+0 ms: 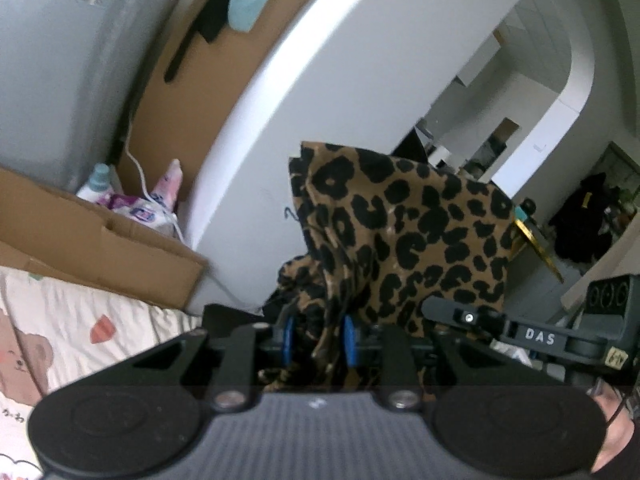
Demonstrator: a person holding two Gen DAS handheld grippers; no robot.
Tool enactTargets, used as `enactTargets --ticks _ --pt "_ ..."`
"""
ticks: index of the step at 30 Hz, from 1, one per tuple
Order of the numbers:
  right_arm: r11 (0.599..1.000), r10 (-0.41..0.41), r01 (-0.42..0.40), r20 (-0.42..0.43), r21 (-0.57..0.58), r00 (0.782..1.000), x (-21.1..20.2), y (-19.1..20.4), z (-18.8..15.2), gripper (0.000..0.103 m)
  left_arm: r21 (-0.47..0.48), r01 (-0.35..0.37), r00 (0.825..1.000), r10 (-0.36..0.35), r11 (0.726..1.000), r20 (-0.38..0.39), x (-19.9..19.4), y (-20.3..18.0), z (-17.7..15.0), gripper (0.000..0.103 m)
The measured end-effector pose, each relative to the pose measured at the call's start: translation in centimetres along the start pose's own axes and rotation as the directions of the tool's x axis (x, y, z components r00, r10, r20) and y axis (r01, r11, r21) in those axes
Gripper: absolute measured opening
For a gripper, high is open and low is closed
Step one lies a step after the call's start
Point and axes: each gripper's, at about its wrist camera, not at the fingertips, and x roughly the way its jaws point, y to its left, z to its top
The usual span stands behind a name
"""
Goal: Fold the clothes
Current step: 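Lift the folded leopard-print garment with both tools and carry it toward the dark clothing pile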
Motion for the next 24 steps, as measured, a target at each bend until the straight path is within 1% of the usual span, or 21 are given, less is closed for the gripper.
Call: enactTargets --ticks 3,6,11,17,21,24 --pt "1.000 -0.024 0.024 -0.010 0.004 1.000 0.6 -1.8 -1.1 0.006 0.013 0.016 1.000 -0.015 1.000 -0.018 1.9 0.4 -1.1 0.025" --pt "0.999 -0.030 0.030 -0.007 0.015 1.000 1.4 -3.5 -2.3 0.006 0.025 0.032 0.999 -0.031 0.999 -0.036 3.9 0.9 -2.1 0.025" --pt "0.998 -0.057 0.057 -0.016 0.026 0.998 3.7 -5.9 -4.9 0.006 0.037 0.046 0.997 -0.043 0.998 -0.063 6.7 1.9 -4.2 0.025" --pt "0.996 -0.077 0.078 -0.030 0.044 0.997 6.2 -8.6 -8.6 0.006 0.016 0.055 0.995 -0.053 0.998 -0.083 9.6 3.8 -7.3 0.025" --pt "0.993 -0.108 0.110 -0.054 0.038 0.993 8.1 -10.3 -10.8 0.006 0.001 0.053 0.993 -0.052 0.999 -0.105 11.8 4.8 -9.3 0.025" --pt "0.990 -0.126 0.130 -0.074 0.053 0.989 9.5 -11.7 -12.1 0.006 -0.014 0.055 0.991 -0.057 0.998 -0.123 13.6 5.7 -10.6 0.025"
